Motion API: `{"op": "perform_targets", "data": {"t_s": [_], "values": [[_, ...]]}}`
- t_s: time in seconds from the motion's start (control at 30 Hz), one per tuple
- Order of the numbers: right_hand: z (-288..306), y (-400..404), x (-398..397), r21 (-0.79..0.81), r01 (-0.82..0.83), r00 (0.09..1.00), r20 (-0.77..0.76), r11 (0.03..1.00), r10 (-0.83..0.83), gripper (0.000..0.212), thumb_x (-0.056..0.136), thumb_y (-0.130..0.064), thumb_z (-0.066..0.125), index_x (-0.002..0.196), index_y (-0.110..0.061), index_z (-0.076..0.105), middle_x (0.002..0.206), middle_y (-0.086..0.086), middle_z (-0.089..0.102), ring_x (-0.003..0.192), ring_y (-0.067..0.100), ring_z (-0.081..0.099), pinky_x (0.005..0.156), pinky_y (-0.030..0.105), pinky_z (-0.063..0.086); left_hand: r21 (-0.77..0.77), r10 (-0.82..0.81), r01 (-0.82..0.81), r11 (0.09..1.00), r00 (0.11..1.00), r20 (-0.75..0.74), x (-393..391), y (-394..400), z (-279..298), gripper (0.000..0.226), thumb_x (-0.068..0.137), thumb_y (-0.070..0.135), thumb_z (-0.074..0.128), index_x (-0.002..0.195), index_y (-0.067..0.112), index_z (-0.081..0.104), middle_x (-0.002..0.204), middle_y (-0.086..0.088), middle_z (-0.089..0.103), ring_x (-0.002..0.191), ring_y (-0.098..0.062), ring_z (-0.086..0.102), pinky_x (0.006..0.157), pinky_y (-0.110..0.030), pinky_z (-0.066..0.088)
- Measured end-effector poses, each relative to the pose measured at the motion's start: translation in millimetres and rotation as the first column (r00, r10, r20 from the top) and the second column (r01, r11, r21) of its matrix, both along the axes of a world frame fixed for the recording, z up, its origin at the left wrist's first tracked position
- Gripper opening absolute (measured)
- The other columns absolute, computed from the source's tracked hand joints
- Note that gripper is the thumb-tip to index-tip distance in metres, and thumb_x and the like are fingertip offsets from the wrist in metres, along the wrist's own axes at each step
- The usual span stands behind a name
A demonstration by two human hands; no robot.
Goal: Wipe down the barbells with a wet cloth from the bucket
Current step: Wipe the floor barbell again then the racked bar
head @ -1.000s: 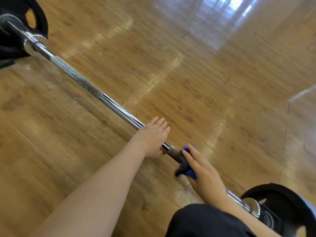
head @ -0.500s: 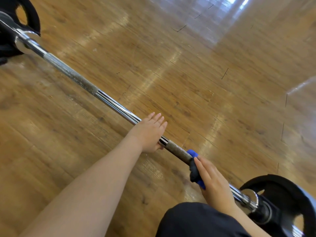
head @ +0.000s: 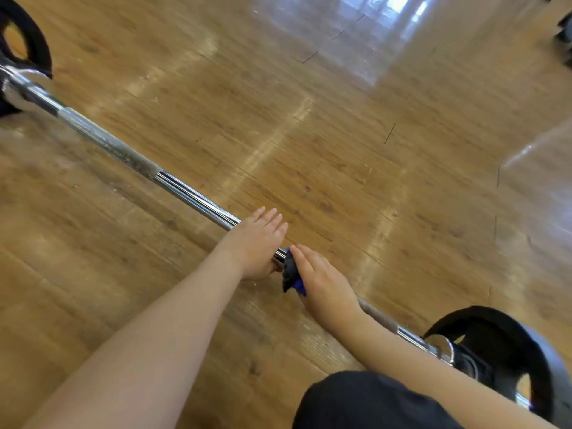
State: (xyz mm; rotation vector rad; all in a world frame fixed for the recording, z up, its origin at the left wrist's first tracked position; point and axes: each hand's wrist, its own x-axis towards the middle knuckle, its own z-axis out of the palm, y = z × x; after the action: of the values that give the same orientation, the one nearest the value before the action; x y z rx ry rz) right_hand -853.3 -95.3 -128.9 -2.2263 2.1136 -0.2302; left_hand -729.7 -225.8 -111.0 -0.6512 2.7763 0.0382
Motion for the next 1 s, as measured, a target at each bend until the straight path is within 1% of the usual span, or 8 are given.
{"op": "perform_targets", "data": {"t_s": [0.27, 0.37, 0.53, 0.67, 0.73, 0.83, 0.93, 1.0], "values": [[4.7, 43.3, -22.0, -0.009, -0.045, 0.997, 0.070, 0.999, 0.045, 0.071, 0.069, -0.003, 0.076, 0.129, -0.003, 0.039, 0.123, 0.017, 0.056, 0.103, 0.030, 0.061, 0.081, 0.035, 0.054, 0.024, 0.004, -0.003, 1.000, 1.000, -0.005, 0.3, 0.4, 1.0, 0.082, 0.094, 0.055, 0.038, 0.151, 0.005, 0.005, 0.159, -0.013, 0.006, 0.147, -0.024, 0.000, 0.118, -0.037, -0.002], [8.0, 91.8, -47.8, -0.008, 0.036, 0.998, 0.061, 0.999, -0.035, 0.057, 0.082, -0.015, 0.056, 0.135, -0.005, 0.036, 0.133, 0.010, 0.044, 0.114, 0.024, 0.050, 0.095, 0.027, 0.041, 0.017, 0.001, -0.001, 1.000, 1.000, -0.002, 0.3, -0.5, 0.0, 0.084, 0.094, 0.056, 0.038, 0.151, 0.005, 0.004, 0.159, -0.013, 0.004, 0.147, -0.024, -0.001, 0.118, -0.037, -0.003], [18.1, 149.4, -77.3, 0.102, 0.176, 0.981, 0.059, 0.979, -0.183, 0.083, 0.076, -0.017, 0.057, 0.147, -0.032, 0.015, 0.146, -0.014, 0.029, 0.119, 0.012, 0.042, 0.105, 0.009, 0.019, 0.011, -0.001, 0.001, 1.000, 1.000, 0.010, 0.3, 0.8, 0.4, 0.083, 0.095, 0.055, 0.037, 0.151, 0.005, 0.002, 0.159, -0.013, 0.003, 0.147, -0.025, -0.002, 0.118, -0.038, -0.004], [33.7, 122.8, -56.2, 0.001, 0.267, 0.953, 0.148, 0.964, -0.264, 0.075, 0.071, -0.013, 0.071, 0.137, -0.023, 0.037, 0.124, 0.008, 0.059, 0.111, 0.014, 0.048, 0.097, 0.014, 0.032, 0.007, 0.003, -0.003, 1.000, 1.000, 0.009, 0.0, 0.2, -0.5, 0.083, 0.095, 0.056, 0.037, 0.151, 0.005, 0.003, 0.159, -0.013, 0.004, 0.147, -0.024, -0.002, 0.118, -0.038, -0.003], [33.5, 87.3, -39.6, -0.040, 0.209, 0.965, 0.173, 0.977, -0.200, 0.087, 0.056, -0.002, 0.085, 0.131, -0.015, 0.043, 0.125, 0.009, 0.059, 0.112, 0.015, 0.048, 0.091, 0.021, 0.040, 0.009, -0.001, 0.001, 1.000, 1.000, 0.013, -0.7, 0.5, 0.2, 0.082, 0.095, 0.056, 0.036, 0.151, 0.006, 0.003, 0.159, -0.012, 0.004, 0.147, -0.024, -0.002, 0.118, -0.037, -0.003], [16.2, 30.7, -17.5, -0.062, 0.058, 0.990, 0.128, 0.996, -0.050, 0.092, 0.047, -0.009, 0.091, 0.128, -0.009, 0.046, 0.126, 0.013, 0.059, 0.113, 0.021, 0.056, 0.084, 0.025, 0.049, 0.012, 0.008, -0.008, 1.000, 1.000, 0.017, -1.1, 0.8, 0.9, 0.082, 0.095, 0.055, 0.036, 0.151, 0.005, 0.004, 0.159, -0.013, 0.004, 0.147, -0.024, -0.002, 0.118, -0.037, -0.003], [0.6, 10.9, -12.3, -0.033, -0.039, 0.996, 0.078, 0.999, 0.042, 0.093, 0.042, -0.006, 0.092, 0.125, -0.002, 0.050, 0.122, 0.016, 0.061, 0.103, 0.028, 0.065, 0.073, 0.029, 0.056, 0.017, 0.006, -0.006, 1.000, 1.000, 0.021, -0.9, 0.4, 1.8, 0.079, 0.096, 0.053, 0.036, 0.151, 0.005, 0.005, 0.159, -0.013, 0.005, 0.147, -0.024, -0.001, 0.118, -0.036, -0.002], [0.2, 26.0, -19.8, -0.020, -0.100, 0.989, 0.110, 0.995, 0.102, 0.091, 0.046, 0.003, 0.086, 0.127, -0.003, 0.045, 0.123, 0.018, 0.059, 0.105, 0.031, 0.063, 0.079, 0.033, 0.056, 0.019, 0.006, -0.006, 1.000, 1.000, 0.020, -0.8, 0.6, 3.1, 0.079, 0.096, 0.052, 0.037, 0.151, 0.005, 0.005, 0.159, -0.013, 0.006, 0.147, -0.024, 0.000, 0.118, -0.036, -0.002]]}}
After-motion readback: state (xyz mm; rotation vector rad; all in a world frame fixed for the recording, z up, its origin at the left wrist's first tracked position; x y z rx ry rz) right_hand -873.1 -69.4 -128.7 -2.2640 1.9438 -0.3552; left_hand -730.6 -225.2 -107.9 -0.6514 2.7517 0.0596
